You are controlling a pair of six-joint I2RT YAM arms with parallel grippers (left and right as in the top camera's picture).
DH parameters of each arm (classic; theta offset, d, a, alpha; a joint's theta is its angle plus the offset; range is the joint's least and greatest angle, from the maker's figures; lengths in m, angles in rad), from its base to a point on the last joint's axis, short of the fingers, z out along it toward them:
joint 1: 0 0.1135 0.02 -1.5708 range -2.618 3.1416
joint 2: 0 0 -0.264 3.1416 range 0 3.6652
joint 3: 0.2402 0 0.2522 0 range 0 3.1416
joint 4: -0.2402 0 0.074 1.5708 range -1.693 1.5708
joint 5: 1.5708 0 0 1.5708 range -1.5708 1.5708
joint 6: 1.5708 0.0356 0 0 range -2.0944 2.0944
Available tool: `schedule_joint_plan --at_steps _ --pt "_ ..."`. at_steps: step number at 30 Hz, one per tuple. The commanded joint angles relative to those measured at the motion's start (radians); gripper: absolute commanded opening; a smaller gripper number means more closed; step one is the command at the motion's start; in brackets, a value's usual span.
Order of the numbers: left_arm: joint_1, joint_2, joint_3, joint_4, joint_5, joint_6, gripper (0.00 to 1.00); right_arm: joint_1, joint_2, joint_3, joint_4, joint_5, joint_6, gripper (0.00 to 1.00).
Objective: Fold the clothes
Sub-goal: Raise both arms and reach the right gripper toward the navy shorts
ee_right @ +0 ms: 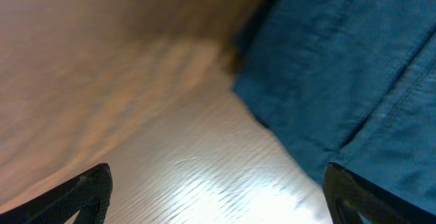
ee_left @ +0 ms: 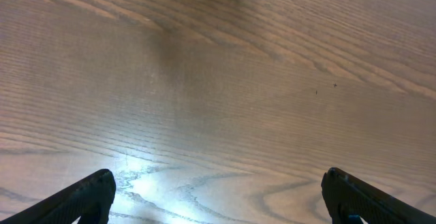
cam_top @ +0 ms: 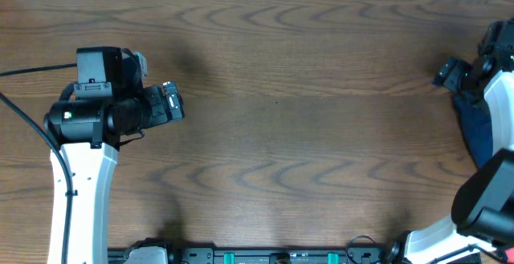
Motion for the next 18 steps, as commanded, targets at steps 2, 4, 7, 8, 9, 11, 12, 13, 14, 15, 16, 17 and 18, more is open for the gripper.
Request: schedule_joint_plan --at_steps 2,4,7,8,9,11,12,13,14,15,16,17,18 --pt "0.000 -0.002 0.018 -0.004 0.013 -0.008 0.98 -0.003 0.068 0.009 0.019 0.133 -0.005 0.97" --pt "0.000 -0.002 0.018 -0.004 0.013 -0.008 0.98 -0.003 0.106 0.009 0.030 0.138 -0.007 0.97" --pt "0.000 -0.002 0.018 -0.004 0.013 -0.008 0.98 -0.004 0.172 0.009 0.032 0.198 -0.006 0.95" --pt "0.000 -0.002 0.018 -0.005 0.013 -0.008 0.98 -0.004 0.192 0.009 0.032 0.215 -0.006 0.92" --pt "0.000 -0.002 0.018 -0.006 0.013 -0.008 0.98 -0.004 0.214 0.009 0.033 0.232 -0.005 0.91" --pt "0.000 -0.002 0.018 -0.011 0.013 -0.008 0.98 -0.005 0.242 0.009 0.037 0.248 -0.005 0.89" --pt "0.000 -0.002 0.018 -0.014 0.013 -0.008 0.98 -0.006 0.251 0.009 0.040 0.251 -0.005 0.85" --pt "0.000 -0.002 0.018 -0.016 0.013 -0.008 0.98 -0.007 0.254 0.009 0.040 0.250 -0.005 0.78" --pt "0.000 -0.002 0.018 -0.017 0.013 -0.008 0.98 -0.008 0.254 0.009 0.040 0.250 -0.005 0.66" --pt "0.000 -0.002 0.018 -0.016 0.013 -0.008 0.98 -0.007 0.252 0.010 0.040 0.250 -0.005 0.57" --pt "0.000 -0.002 0.018 -0.016 0.013 -0.008 0.98 -0.007 0.247 0.014 0.038 0.250 -0.005 0.48" --pt "0.000 -0.002 0.018 -0.015 0.013 -0.008 0.98 -0.007 0.241 0.018 0.034 0.251 -0.005 0.43" --pt "0.000 -0.002 0.018 -0.014 0.013 -0.008 0.98 -0.008 0.233 0.025 0.029 0.252 -0.005 0.39"
